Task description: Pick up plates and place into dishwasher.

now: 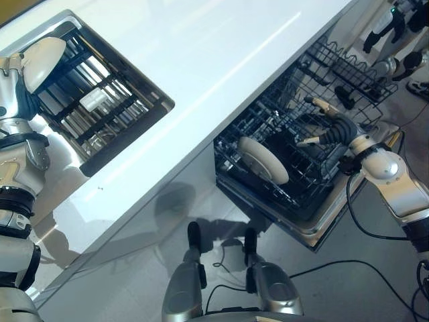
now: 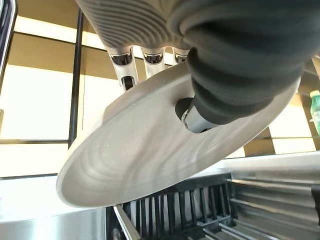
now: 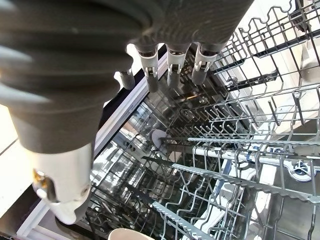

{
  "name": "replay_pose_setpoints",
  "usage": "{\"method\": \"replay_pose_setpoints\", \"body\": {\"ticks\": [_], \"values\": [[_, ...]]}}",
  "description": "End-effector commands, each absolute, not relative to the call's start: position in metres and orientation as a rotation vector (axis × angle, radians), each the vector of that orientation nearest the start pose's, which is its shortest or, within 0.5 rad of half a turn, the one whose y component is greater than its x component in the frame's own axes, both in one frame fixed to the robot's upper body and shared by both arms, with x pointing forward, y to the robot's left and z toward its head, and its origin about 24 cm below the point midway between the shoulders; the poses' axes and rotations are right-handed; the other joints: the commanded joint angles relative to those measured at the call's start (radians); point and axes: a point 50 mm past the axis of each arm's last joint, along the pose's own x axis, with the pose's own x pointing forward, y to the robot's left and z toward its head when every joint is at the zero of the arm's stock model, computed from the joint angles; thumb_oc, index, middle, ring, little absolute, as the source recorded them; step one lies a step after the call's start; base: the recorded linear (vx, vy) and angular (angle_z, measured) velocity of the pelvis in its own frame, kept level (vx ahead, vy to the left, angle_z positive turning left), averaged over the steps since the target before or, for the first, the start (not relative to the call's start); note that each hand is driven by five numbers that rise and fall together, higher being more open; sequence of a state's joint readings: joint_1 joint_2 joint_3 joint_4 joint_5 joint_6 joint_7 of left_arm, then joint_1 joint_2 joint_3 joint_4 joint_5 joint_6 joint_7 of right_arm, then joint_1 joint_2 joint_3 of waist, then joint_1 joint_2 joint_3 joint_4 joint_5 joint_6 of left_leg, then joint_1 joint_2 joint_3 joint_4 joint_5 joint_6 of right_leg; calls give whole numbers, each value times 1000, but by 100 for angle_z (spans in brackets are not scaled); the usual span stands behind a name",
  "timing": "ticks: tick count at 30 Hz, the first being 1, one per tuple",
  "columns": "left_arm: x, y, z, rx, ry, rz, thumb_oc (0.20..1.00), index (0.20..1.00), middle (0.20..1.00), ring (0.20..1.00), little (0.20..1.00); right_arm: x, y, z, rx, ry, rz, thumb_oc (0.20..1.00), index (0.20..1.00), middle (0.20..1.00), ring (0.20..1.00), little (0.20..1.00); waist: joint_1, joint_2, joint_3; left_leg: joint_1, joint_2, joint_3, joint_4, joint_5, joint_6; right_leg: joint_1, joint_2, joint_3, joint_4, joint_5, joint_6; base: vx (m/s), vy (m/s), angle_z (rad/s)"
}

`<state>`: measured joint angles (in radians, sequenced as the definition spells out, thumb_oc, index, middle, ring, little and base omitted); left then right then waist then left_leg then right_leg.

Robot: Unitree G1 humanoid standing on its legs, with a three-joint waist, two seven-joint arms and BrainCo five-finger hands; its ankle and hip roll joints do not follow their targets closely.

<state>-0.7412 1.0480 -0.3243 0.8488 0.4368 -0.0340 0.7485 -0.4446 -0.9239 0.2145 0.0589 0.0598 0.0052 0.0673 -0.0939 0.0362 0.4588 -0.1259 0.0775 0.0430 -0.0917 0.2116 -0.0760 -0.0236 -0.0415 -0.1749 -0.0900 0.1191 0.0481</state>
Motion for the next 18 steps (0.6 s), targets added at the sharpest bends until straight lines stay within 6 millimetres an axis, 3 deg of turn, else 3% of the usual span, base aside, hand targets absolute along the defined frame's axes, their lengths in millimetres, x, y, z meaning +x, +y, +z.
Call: {"method": "replay_pose_setpoints", "body": {"ticks": [1,5,9,18], "values": [[306,379,228,1433,-420,920,200,200,200,200,200,299,-237,215,-897,-428,136,1000,1000,1000,1000,1000,2,-56,-52,74,-106,48,34,-203,55,-93,-24,16,108,-84,49,0,0,0],[310,358,238,1390,-580,851,200,200,200,200,200,294,-234,219,-890,-514,111,1000,1000,1000,1000,1000,5,-56,-61,84,-105,48,33,-206,56,-80,-23,13,103,-83,51,7,-20,1],[315,326,240,1330,-724,737,200,200,200,200,200,286,-225,237,-857,-704,52,1000,1000,1000,1000,1000,15,-50,-79,101,-107,44,29,-211,58,-61,-22,9,99,-86,51,11,-47,0],[321,269,235,1223,-851,462,200,200,200,200,200,280,-201,264,-830,-1018,-30,1000,1000,1000,1000,1000,48,-32,-151,147,-114,29,29,-228,58,6,-29,-8,77,-95,53,39,-47,1]]}}
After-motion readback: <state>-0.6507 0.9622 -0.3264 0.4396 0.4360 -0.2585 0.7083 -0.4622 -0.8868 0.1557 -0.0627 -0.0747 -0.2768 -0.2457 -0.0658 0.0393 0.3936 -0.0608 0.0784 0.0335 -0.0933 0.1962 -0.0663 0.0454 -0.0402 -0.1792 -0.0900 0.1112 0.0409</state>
